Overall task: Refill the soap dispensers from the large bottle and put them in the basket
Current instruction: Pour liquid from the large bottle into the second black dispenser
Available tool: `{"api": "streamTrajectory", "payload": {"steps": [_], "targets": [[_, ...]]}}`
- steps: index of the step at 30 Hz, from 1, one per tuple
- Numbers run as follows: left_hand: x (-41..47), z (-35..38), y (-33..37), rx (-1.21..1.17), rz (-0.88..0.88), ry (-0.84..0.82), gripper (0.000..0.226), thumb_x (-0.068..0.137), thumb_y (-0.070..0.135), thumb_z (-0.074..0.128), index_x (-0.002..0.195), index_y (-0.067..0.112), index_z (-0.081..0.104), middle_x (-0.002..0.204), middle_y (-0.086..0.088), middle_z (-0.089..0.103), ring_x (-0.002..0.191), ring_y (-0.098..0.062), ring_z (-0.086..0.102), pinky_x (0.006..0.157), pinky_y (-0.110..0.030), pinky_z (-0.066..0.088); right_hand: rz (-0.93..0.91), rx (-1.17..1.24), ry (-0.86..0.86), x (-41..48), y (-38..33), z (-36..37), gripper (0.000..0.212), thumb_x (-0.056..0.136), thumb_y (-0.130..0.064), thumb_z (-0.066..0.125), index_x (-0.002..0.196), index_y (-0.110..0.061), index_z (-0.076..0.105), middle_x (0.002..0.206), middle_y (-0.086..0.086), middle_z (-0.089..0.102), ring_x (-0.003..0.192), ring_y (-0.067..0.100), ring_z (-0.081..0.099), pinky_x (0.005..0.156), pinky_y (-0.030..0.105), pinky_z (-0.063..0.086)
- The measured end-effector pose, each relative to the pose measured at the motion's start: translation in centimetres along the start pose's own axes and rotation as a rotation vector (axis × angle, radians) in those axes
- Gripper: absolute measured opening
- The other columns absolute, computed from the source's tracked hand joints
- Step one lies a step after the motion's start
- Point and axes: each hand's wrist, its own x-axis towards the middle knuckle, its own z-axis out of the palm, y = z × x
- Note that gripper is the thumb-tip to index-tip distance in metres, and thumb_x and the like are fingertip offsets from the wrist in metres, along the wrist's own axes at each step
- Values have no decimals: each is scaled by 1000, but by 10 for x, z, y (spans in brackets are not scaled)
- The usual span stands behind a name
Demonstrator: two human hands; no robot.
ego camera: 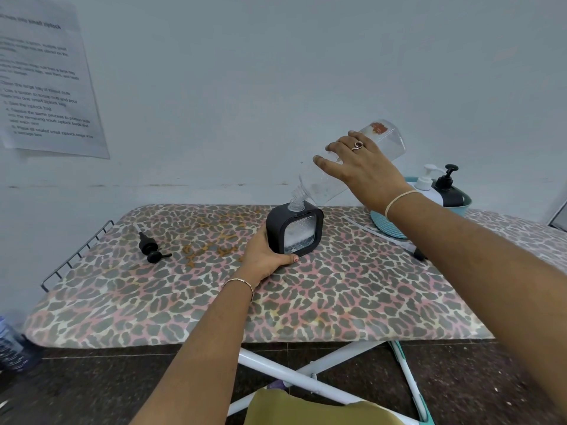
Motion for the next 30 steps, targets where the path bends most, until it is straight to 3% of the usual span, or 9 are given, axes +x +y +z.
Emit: {"api": "streamTrajectory", "payload": {"steps": [13, 18, 30], "targets": [[0, 0, -1, -14, 5, 5, 83, 57, 11, 91, 129, 19, 50, 119, 6, 61, 115, -16, 57, 101, -36, 46, -50, -5, 11, 6, 6, 3, 61, 70, 13, 59, 127, -10, 56, 114, 24, 59, 103, 40, 56, 104, 51, 36], [1, 0, -1, -17, -4, 3, 85, 56, 11, 92, 130, 18, 50, 125, 2, 61, 116, -17, 57, 100, -35, 46, -69, -1, 42, 9, 8, 4, 55, 75, 12, 48, 125, -9, 57, 113, 24, 60, 102, 40, 57, 104, 51, 37], [-1, 0, -1, -29, 8, 3, 84, 57, 9, 91, 129, 20, 50, 119, 6, 61, 115, -16, 57, 102, -37, 46, -161, -7, 60, 18, 16, 5, 49, 80, 11, 53, 124, -11, 55, 111, 23, 60, 100, 39, 57, 102, 51, 38]]}}
